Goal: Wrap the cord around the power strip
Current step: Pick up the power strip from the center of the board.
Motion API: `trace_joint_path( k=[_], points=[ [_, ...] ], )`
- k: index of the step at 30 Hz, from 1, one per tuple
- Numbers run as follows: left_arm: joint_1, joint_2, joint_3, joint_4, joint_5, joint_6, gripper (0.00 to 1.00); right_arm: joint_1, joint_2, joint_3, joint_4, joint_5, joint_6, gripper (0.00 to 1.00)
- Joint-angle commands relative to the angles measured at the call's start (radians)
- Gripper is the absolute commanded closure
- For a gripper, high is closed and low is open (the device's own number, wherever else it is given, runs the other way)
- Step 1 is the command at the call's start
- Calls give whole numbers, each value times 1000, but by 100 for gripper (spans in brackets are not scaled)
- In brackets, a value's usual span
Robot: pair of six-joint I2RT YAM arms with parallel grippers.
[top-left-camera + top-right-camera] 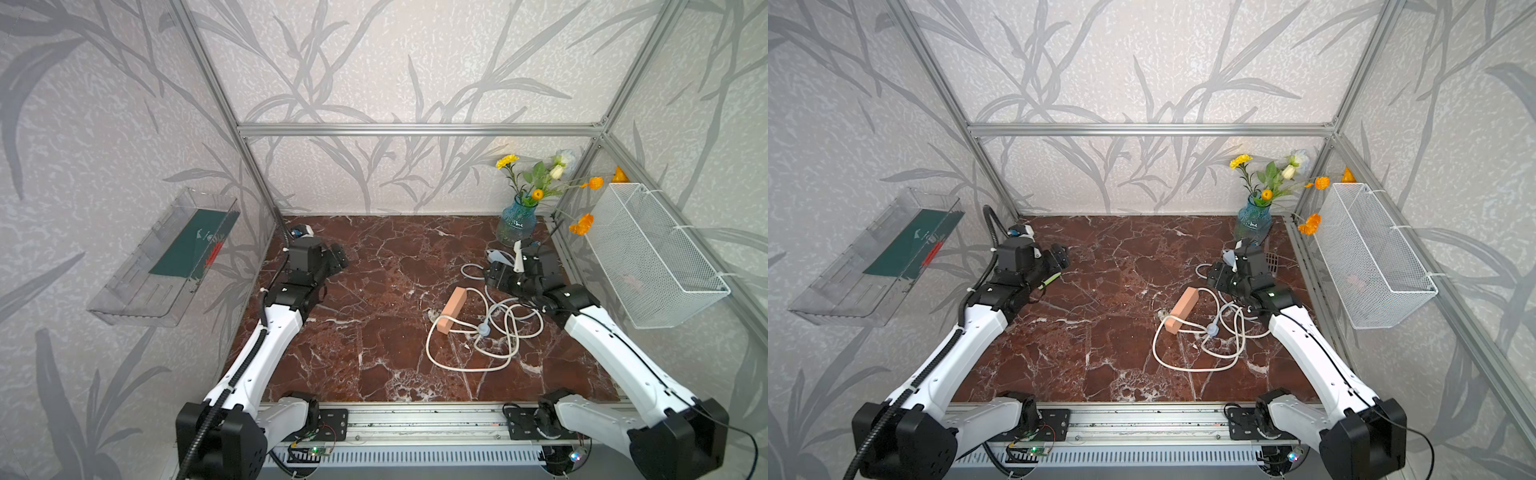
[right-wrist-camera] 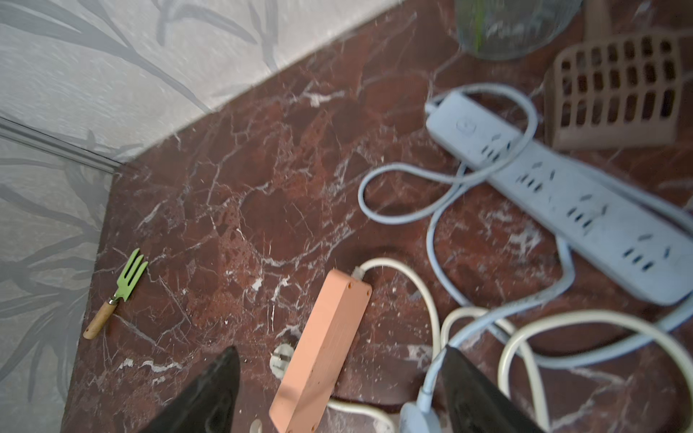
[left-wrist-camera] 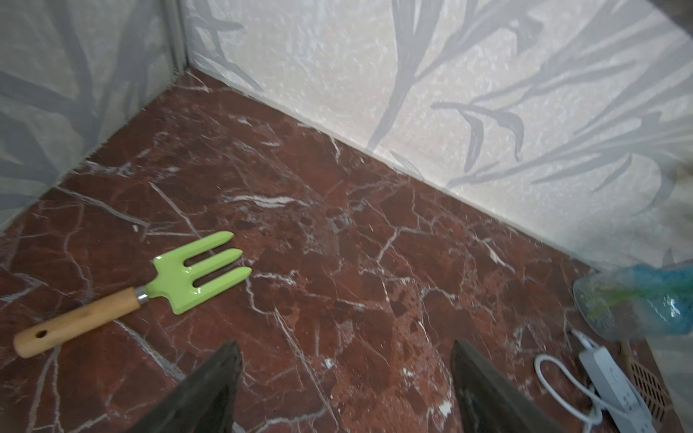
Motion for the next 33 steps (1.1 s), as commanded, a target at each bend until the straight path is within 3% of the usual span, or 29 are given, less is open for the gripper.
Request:
trace_joint_path(
  k=[1,6,12,18,21,28,30,33],
  points=[
    [-102,29,42,-114,-76,38,13,114,123,54,-208,133,197,16],
    [-193,64,71,-131,-82,82,12,214,348,173,-255,198,279,12],
    [-219,93,66,-94,-16,67,12,250,555,249,-223,201,314,13],
    [-228,113,76,-84,46,83,14,256,683,285,-155,180,320,27],
    [-228,105,73,-95,55,91,17,254,721,304,-161,176,324,40],
    [-228,69,98,-162,93,130,21,284,536,332,-120,163,197,68],
    [-229,67,108,-164,149,128,21,294,432,336,-56,132,120,70],
    [-228,76,121,-136,288,85,21,294,318,275,202,-45,27,70]
  ],
)
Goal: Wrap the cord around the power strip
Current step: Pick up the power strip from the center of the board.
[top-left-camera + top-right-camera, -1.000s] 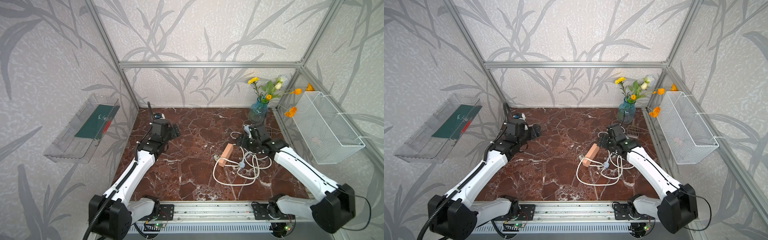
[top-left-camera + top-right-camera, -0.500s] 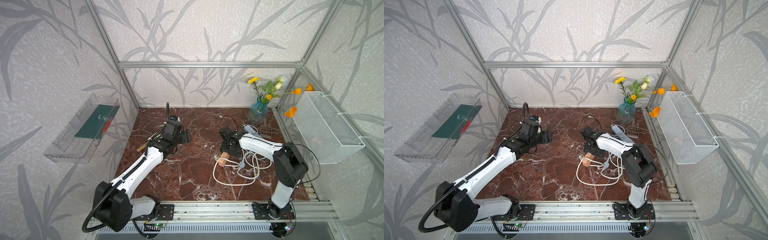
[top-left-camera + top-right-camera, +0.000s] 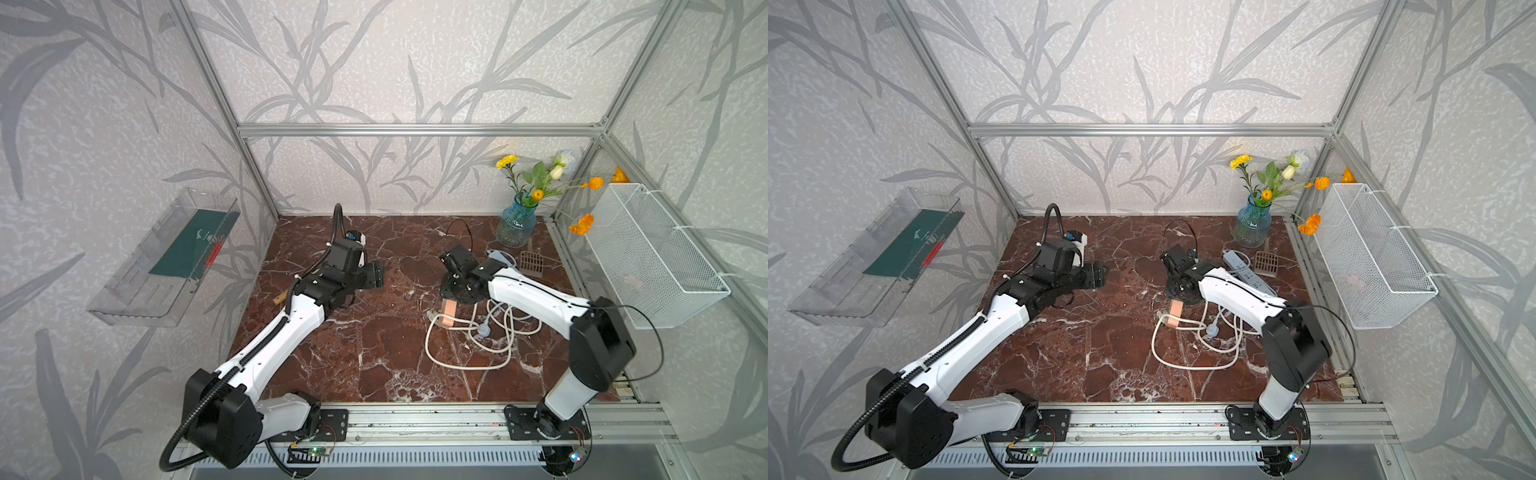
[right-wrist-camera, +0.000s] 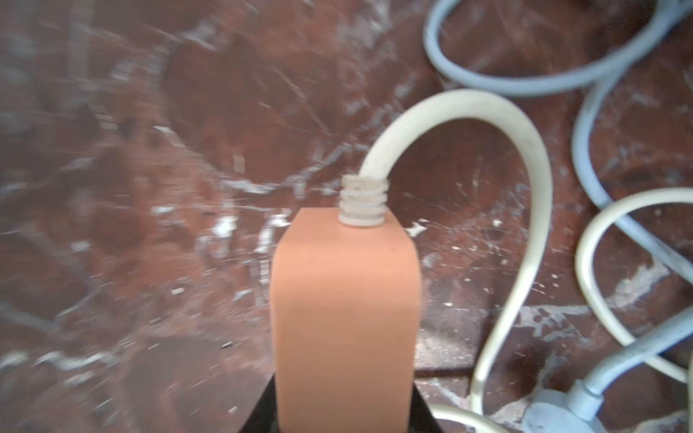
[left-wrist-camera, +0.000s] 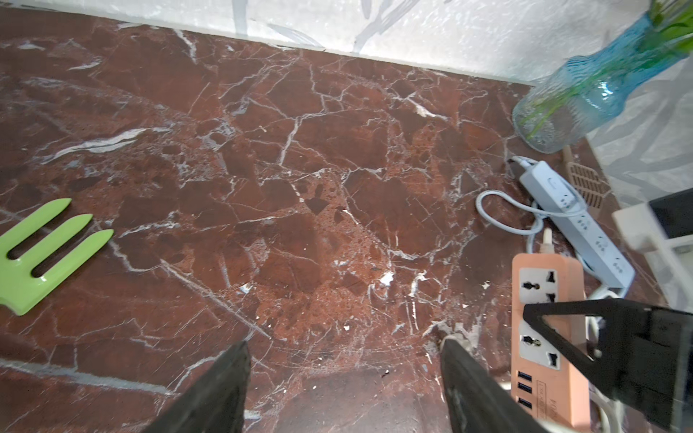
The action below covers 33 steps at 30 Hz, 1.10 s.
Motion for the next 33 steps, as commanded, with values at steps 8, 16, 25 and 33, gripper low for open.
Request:
trace_joint_path(
  k=[8,16,25,33],
  points=[
    [-30,4,1,220,560,-232,8,18,-195,-173,841,-291,-28,70],
    [-31,-19,-192,657,638,-613,0,17,-145,-208,1090,-197,127,70],
    [-30,-7,-294,1019,429,-904,1,37,-91,-278,1384,-26,351,76],
    [-84,14,-297,1068,290,-906,25,63,-94,-305,1378,29,415,75]
  ],
)
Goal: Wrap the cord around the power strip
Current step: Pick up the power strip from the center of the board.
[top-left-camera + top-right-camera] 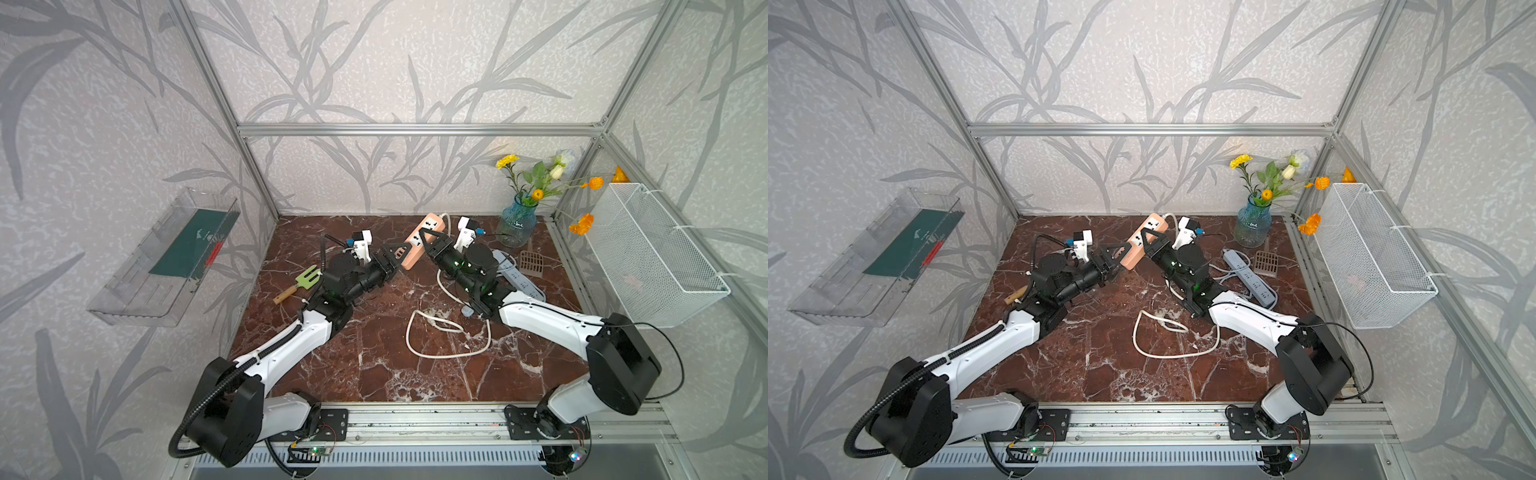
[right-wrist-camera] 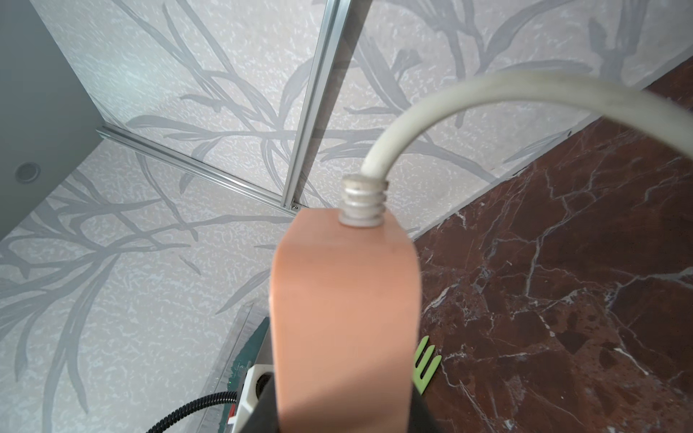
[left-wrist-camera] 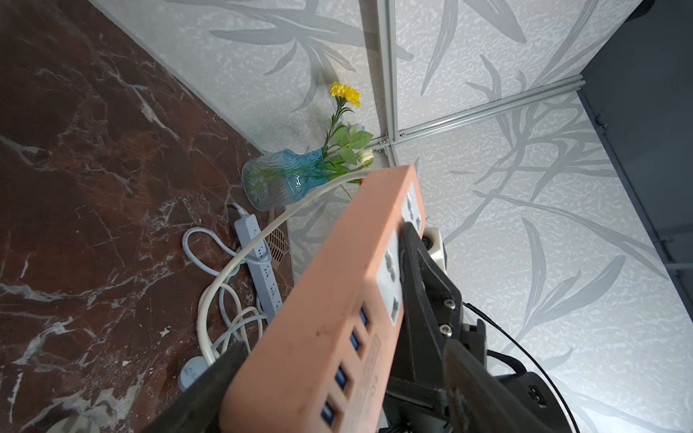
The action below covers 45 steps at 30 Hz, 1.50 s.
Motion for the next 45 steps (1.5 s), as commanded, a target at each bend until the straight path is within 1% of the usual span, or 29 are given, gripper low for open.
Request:
trace_joint_path(
  k=[1,5,7,8,10,12,15,16,18,20,21,22,23,24,26,29,30,32,34,36,39,40,42,45],
  points=[
    [-37,11,13,81,-67,-24,27,14,-14,-17,113,35,61,75],
    [-44,2,18,75,-81,-2,42,15,-15,-14,111,14,66,74],
    [-43,-7,19,63,-82,26,50,13,-34,-7,81,9,46,71],
    [-43,-14,16,64,-83,47,54,11,-47,-3,51,5,29,67],
    [-41,-30,12,55,-88,94,64,2,-79,10,-63,-8,-6,54],
    [-42,-48,11,34,-91,137,69,-12,-116,30,-209,-27,-62,45],
    [-40,-60,21,18,-51,176,73,-55,-163,32,-385,-34,-91,40],
    [-41,-62,23,10,-33,184,76,-75,-172,26,-407,-46,-84,40],
    [-41,-62,32,-27,2,193,78,-119,-173,13,-374,-90,-55,40],
    [-43,-56,24,-22,14,184,77,-129,-157,32,-352,-133,-53,46],
    [-43,-55,21,-18,21,178,75,-130,-149,41,-340,-145,-65,53],
    [-43,-54,21,-18,34,177,73,-130,-142,45,-321,-160,-69,57],
    [-42,-55,22,-22,51,184,68,-129,-136,47,-295,-178,-74,61],
    [-40,-61,27,-42,64,206,58,-129,-133,45,-275,-196,-84,65],
    [-27,-74,66,-148,114,267,38,-130,-129,59,-268,-248,-126,68],
    [-13,-69,148,-285,215,359,29,-130,-122,84,-285,-330,-176,70],
    [-11,-56,173,-308,254,380,29,-130,-121,92,-293,-354,-192,70],
    [1,-28,211,-349,297,399,29,-128,-122,96,-288,-393,-211,71],
    [38,-7,227,-353,348,391,29,-129,-126,97,-290,-424,-229,72],
    [70,11,237,-324,406,366,23,-129,-127,111,-300,-465,-255,73],
    [69,43,265,-335,453,384,16,-130,-107,129,-262,-545,-244,73],
    [71,52,265,-323,472,381,16,-129,-98,136,-241,-577,-231,73],
    [77,59,265,-276,507,370,17,-130,-76,147,-186,-620,-191,73],
    [69,64,269,-191,573,330,25,-138,-53,156,-138,-624,-159,73]
  ],
)
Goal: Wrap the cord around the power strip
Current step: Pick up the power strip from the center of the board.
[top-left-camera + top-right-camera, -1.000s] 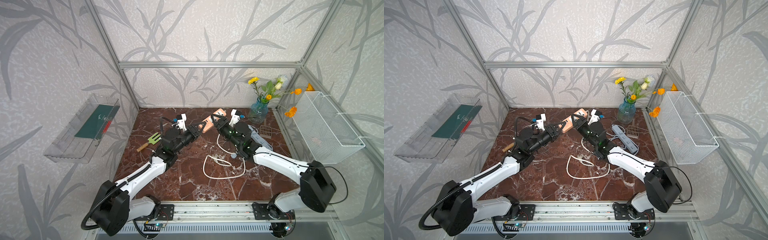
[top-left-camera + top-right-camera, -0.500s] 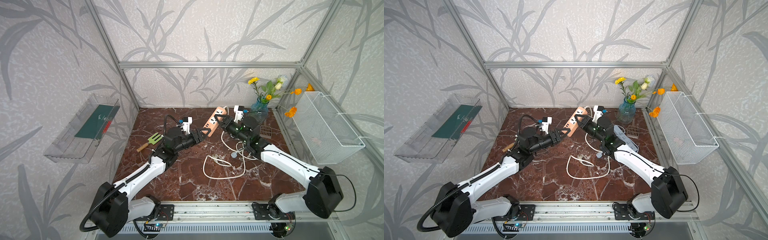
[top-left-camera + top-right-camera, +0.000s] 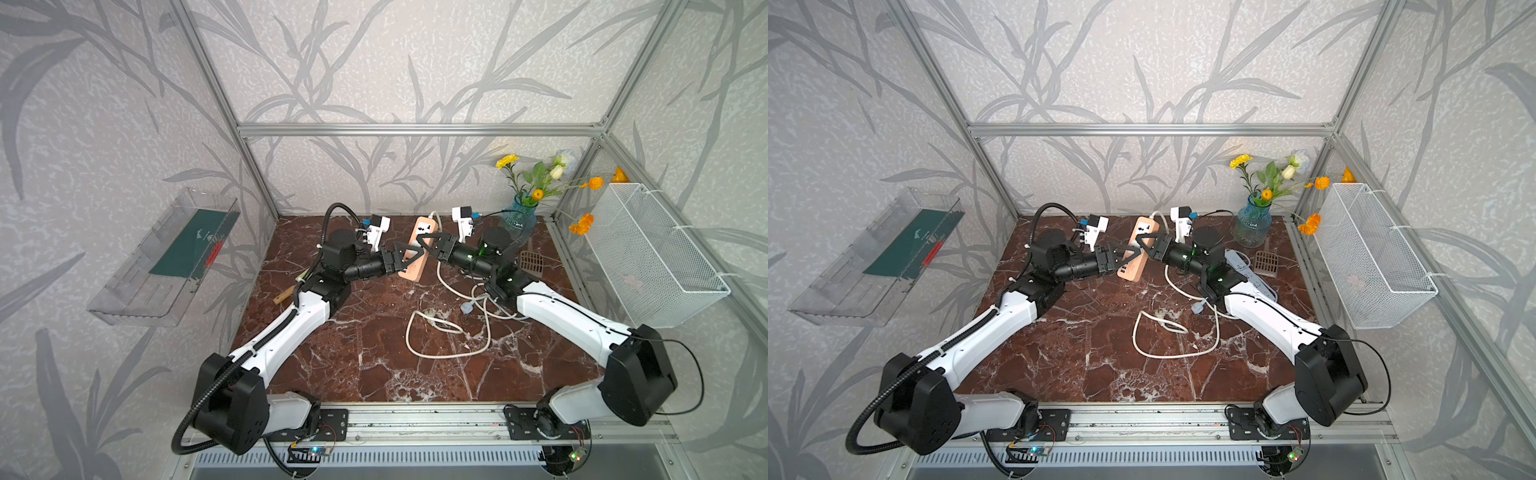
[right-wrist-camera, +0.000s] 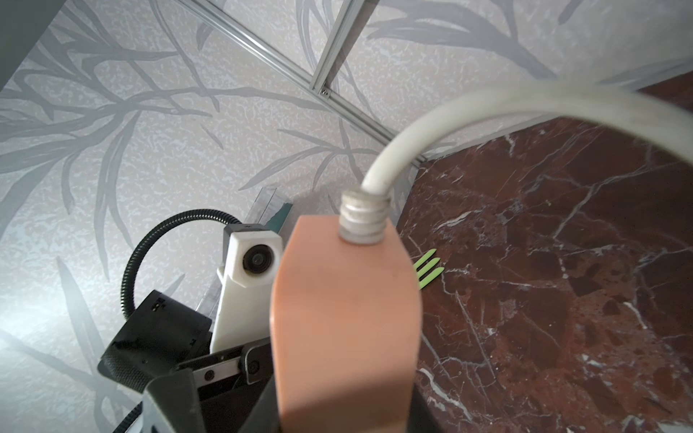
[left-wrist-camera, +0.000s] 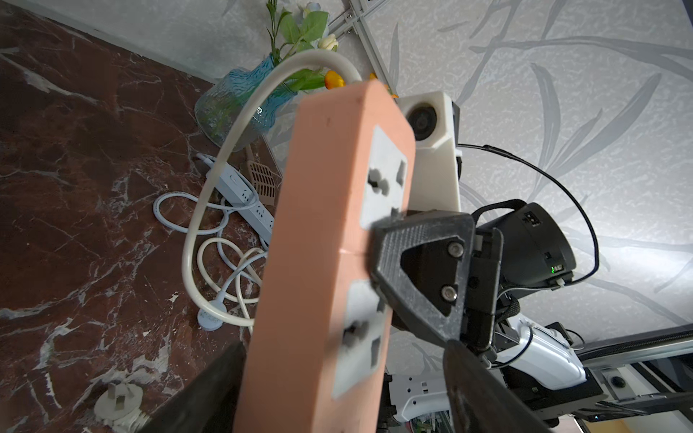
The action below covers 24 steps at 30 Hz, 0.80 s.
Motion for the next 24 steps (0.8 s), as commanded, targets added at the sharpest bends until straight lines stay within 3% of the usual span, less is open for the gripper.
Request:
trace_joint_path(
  k=[1,7,10,12,16,19,22,24],
  points=[
    [-5,-3,29,121,138,-27,27,-11,18,64,129,-72,25,73],
    [-3,0,16,129,127,-11,55,-25,55,133,141,-131,20,72],
    [-3,32,63,98,124,9,85,-24,66,148,136,-142,20,67],
    [6,61,117,32,137,38,100,-28,63,148,127,-140,11,59],
    [31,73,156,28,148,48,100,-87,-3,101,49,-205,-46,32],
    [48,67,213,-7,145,51,100,-180,-142,-43,-37,-201,-118,22],
    [46,67,274,-44,143,74,100,-234,-282,-85,-350,-137,-374,18],
    [44,65,312,-85,136,99,100,-215,-340,-54,-628,55,-660,17]
  ],
)
